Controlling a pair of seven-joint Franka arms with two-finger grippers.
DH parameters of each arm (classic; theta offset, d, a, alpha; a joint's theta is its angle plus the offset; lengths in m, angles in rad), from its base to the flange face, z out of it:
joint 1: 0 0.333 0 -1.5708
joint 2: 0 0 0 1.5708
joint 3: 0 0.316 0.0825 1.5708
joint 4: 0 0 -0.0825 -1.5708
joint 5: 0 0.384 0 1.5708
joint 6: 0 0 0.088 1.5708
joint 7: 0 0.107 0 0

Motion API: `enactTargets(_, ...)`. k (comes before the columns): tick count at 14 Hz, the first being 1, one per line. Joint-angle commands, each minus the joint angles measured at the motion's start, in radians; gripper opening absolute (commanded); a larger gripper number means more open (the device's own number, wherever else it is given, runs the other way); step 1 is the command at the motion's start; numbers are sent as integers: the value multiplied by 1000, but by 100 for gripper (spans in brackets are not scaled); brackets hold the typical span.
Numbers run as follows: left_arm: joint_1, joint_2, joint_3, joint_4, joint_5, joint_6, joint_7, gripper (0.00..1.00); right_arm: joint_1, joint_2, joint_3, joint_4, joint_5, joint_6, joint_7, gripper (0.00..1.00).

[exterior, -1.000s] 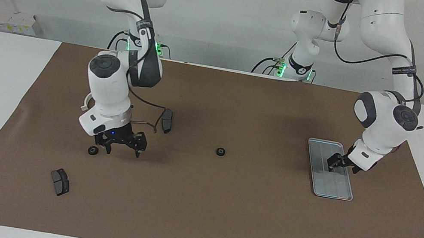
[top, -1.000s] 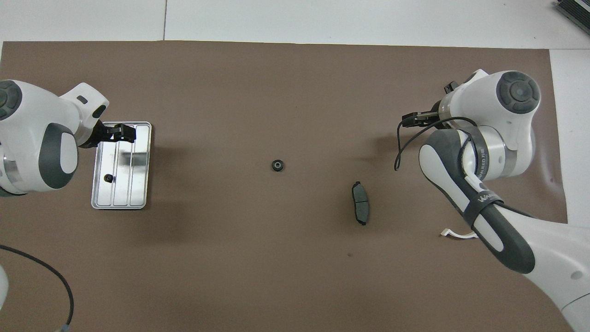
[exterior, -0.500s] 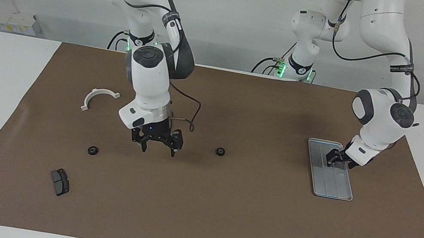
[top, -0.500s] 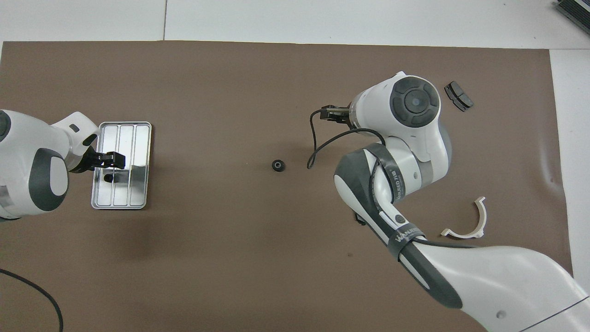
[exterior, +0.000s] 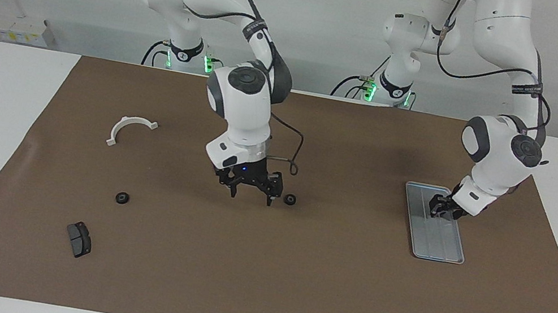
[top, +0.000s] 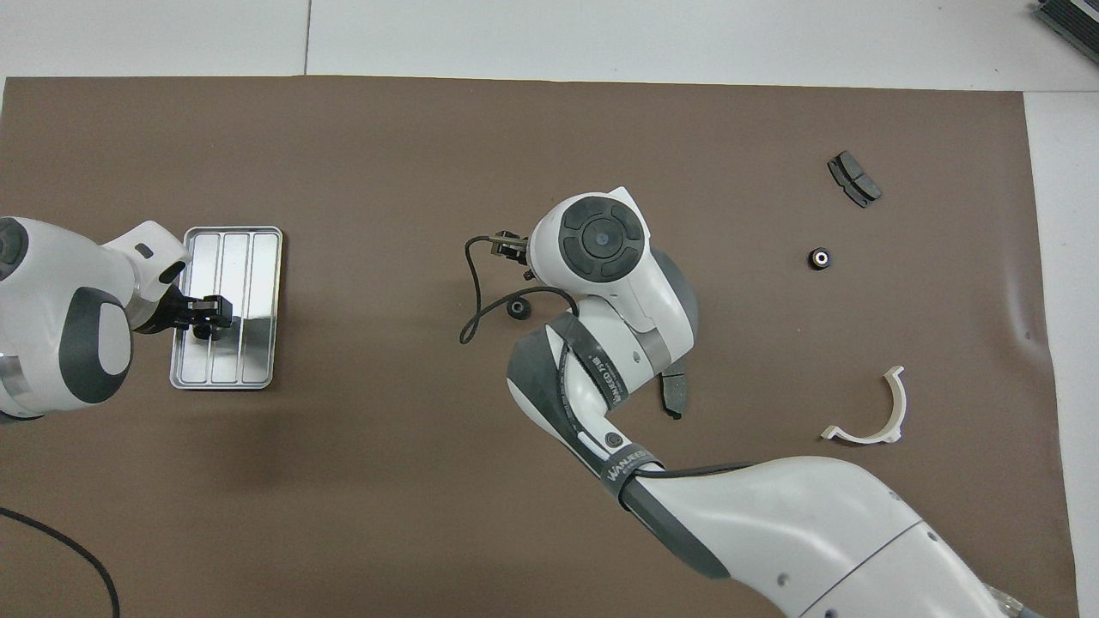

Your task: Place bearing gear from tray to pile

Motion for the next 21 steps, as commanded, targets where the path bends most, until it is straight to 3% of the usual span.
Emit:
enactTargets(1, 4, -40, -4, -49, 9, 25, 5, 49, 38, 54, -3, 43, -56, 17, 64, 100)
enactTargets(3, 4, -40, -4, -49, 9, 25, 5, 40, 38, 55, -1, 32, -77, 28, 64, 100)
enactTargets(6, 4, -40, -4, -49, 9, 25, 4, 34, 50, 51, -1, -9, -86, 35, 54, 100)
enactTargets(9, 4, -39, -4, -49, 9, 34, -1, 24, 59, 50, -1, -36, -120, 41, 54, 95)
enactTargets(13, 2, -37, -4, -46, 9, 34, -1, 13, 79, 44, -1, -48, -121, 40, 55, 75)
enactTargets(19, -11, -3, -10, 65, -2, 14, -33, 6, 92, 33, 0, -77, -121, 40, 58, 58)
enactTargets(20, -15, 0, -10, 81, -14, 8, -42, 6, 92, 32, -1, -79, -121, 38, 58, 50)
enactTargets(21, -15, 1, -14, 93, -28, 8, -56, 6, 95, 29, -1, -77, -121, 31, 57, 32)
